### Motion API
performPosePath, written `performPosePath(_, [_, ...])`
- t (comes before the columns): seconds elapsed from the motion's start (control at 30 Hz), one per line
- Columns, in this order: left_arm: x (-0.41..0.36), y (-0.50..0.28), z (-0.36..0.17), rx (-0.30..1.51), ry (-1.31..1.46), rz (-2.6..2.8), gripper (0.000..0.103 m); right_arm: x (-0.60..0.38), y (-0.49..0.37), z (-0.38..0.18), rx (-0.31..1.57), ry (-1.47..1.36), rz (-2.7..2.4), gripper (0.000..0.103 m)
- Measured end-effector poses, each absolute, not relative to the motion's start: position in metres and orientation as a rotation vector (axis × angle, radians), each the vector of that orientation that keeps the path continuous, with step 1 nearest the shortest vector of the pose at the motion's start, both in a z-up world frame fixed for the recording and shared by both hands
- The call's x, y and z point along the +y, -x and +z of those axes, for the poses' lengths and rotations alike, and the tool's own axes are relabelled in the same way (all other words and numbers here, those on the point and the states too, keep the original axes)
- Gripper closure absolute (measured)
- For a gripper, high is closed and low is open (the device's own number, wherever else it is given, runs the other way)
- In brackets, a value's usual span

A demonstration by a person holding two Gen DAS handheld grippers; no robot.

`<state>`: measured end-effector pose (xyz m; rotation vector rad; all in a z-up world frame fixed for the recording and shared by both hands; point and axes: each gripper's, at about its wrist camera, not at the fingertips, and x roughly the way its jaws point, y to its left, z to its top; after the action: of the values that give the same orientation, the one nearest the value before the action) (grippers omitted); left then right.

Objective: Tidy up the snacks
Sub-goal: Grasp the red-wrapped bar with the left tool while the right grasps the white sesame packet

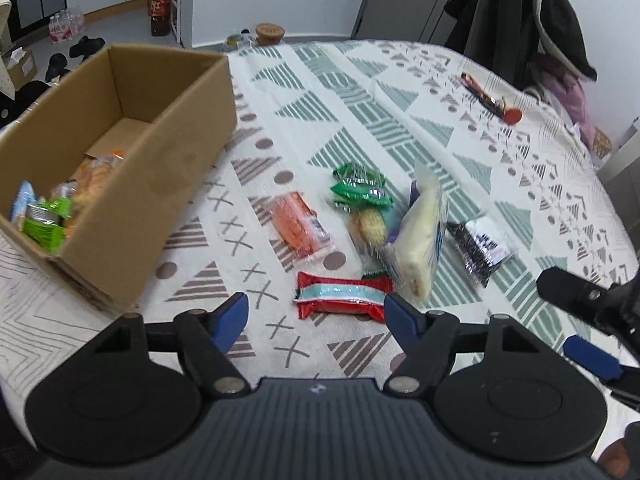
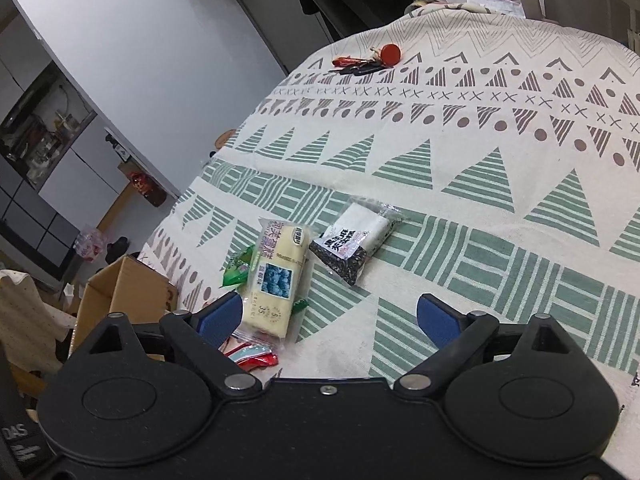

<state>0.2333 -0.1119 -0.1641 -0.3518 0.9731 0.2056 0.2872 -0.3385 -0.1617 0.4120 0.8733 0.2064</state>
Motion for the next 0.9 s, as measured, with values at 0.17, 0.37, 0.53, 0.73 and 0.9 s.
performPosePath(0.17, [-0.120,-0.246,-0.180,0.996,0.349,0.201,0.029,-0.339,-0.295,-0.169,0.893,-0.408,0.190,0.008])
performPosePath(0.37, [-0.125,-0.259,-0.195,1.015,0.358,0.196,0.029,-0.340,-0.304,-0.178,0.911,-0.412,0.170,0.008])
performPosePath(0.53, [-0.131,-0.264,-0.202,1.012,0.308,0.207,0.033,-0.340,-0.308,-0.182,0.916,-0.409,0.163,0.007])
performPosePath(0.73, [-0.129,-0.263,-0.200,0.997,0.300,0.207,0.054,-0.339,-0.312,-0.185,0.917,-0.402,0.163,0.007])
performPosePath(0.9, [-0.122,-0.258,-0.195,0.984,0.314,0.228,0.058,-0.340,-0.315,-0.186,0.914,-0.417,0.174,0.007])
